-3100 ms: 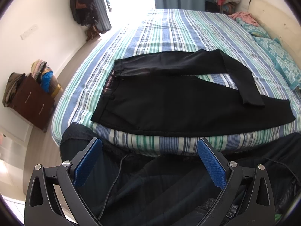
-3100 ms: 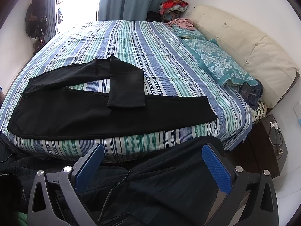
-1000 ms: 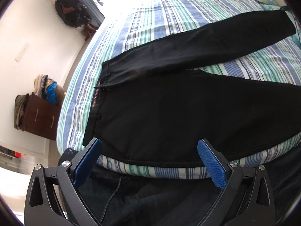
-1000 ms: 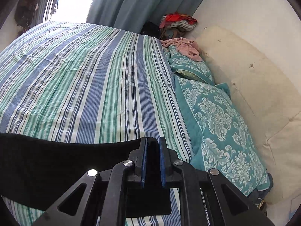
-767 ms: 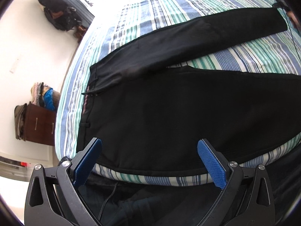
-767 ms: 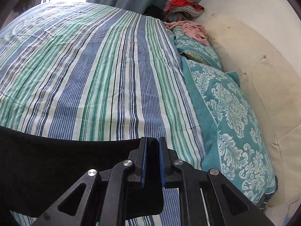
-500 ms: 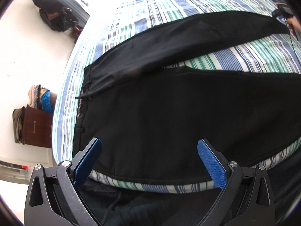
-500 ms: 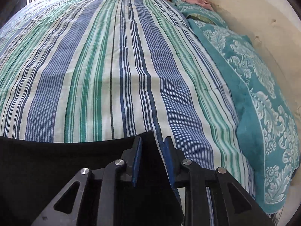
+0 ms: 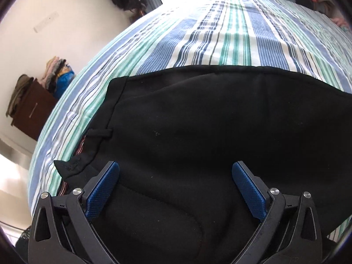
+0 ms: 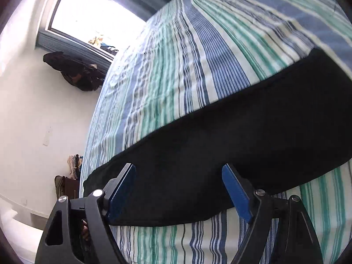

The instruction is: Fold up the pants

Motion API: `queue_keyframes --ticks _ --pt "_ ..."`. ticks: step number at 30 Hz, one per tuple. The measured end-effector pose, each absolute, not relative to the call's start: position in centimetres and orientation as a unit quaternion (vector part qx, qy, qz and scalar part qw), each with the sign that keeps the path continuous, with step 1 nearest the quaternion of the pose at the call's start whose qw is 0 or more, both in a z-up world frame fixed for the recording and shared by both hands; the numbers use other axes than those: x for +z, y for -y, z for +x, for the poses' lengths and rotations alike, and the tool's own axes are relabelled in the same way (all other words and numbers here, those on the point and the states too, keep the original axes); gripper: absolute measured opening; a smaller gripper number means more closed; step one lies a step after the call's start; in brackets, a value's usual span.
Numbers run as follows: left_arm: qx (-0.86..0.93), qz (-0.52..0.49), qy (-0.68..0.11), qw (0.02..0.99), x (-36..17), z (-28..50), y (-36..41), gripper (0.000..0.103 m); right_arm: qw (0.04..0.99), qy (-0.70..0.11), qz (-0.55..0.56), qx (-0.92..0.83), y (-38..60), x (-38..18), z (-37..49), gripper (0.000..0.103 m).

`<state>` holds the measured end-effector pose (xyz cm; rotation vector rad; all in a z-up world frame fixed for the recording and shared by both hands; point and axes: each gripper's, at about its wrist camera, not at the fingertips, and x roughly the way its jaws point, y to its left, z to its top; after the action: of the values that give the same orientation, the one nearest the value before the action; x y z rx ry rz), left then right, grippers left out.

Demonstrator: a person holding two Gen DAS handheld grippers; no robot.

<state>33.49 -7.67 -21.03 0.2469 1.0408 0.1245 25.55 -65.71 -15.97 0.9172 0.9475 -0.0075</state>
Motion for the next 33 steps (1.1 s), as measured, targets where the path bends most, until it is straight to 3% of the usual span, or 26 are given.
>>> queue_keyframes --ticks 1,2,4,5,7,9,11,13,16,18,19,20,21,23,25,28,30,33 --pt "0.055 0.124 -0.496 0.858 -20.9 33.4 7.8 0.103 0.782 -0.455 0.426 -0.027 66.4 -17.6 25.6 0.065" --pt "0.054 0.137 -0.493 0.858 -20.8 33.3 8.1 0.103 0.781 -0.44 0.441 -0.033 67.6 -18.4 25.1 0.035" --pt "0.049 0.161 -0.485 0.858 -20.6 33.1 8.1 0.103 0.78 -0.407 0.467 -0.091 71.3 -18.6 23.2 0.012" --pt "0.046 0.167 -0.481 0.859 -20.6 33.1 7.9 0.103 0.777 -0.392 0.474 -0.133 73.2 -18.4 22.0 0.01" --pt "0.04 0.162 -0.48 0.861 -20.8 33.4 7.4 0.103 0.767 -0.378 0.476 -0.203 76.5 -17.4 19.9 0.011" --pt "0.04 0.146 -0.481 0.864 -21.0 33.6 6.9 0.103 0.773 -0.396 0.415 -0.268 77.4 -14.9 19.8 0.02" --pt "0.05 0.143 -0.47 0.869 -21.1 33.3 7.2 0.103 0.795 -0.406 0.378 -0.247 76.1 -12.8 21.1 0.052" --pt "0.06 0.152 -0.454 0.876 -21.1 32.8 7.6 0.103 0.807 -0.402 0.398 -0.171 73.4 -12.3 22.6 0.067" --pt "0.06 0.147 -0.451 0.878 -21.0 32.6 7.3 0.103 0.794 -0.454 0.387 -0.119 69.9 -14.9 24.4 0.067" --pt "0.051 0.148 -0.47 0.869 -20.5 32.7 6.9 0.103 0.802 -0.461 0.347 -0.154 69.9 -16.0 23.7 0.034" --pt "0.044 0.155 -0.479 0.863 -19.8 32.4 6.8 0.103 0.8 -0.448 0.35 -0.191 70.8 -15.8 22.5 0.009" --pt "0.042 0.164 -0.484 0.858 -19.0 31.8 6.8 0.102 0.79 -0.439 0.353 -0.242 71.6 -15.2 20.8 0.007" --pt "0.035 0.167 -0.479 0.861 -17.9 30.8 6.8 0.102 0.783 -0.429 0.348 -0.284 71.8 -14.3 19.2 0.012" --pt "-0.011 0.147 -0.452 0.88 -15.8 27.1 7.0 0.102 0.781 -0.422 0.308 -0.342 70.3 -11.5 16.0 0.05" --pt "-0.062 0.126 -0.444 0.885 -15.1 23.1 8.1 0.102 0.806 -0.401 0.289 -0.326 66.4 -8.8 12.3 0.062" --pt "-0.134 0.115 -0.462 0.869 -16.2 18.1 12.0 0.102 0.829 -0.398 0.322 -0.225 56.7 -7.5 8.1 0.065" --pt "-0.176 0.111 -0.472 0.857 -17.4 15.2 14.7 0.102 0.833 -0.399 0.359 -0.136 49.7 -8.3 5.5 0.075" --pt "-0.205 0.172 -0.491 0.829 -20.4 12.5 17.4 0.103 0.821 -0.433 0.362 -0.086 42.7 -11.1 4.5 0.074"
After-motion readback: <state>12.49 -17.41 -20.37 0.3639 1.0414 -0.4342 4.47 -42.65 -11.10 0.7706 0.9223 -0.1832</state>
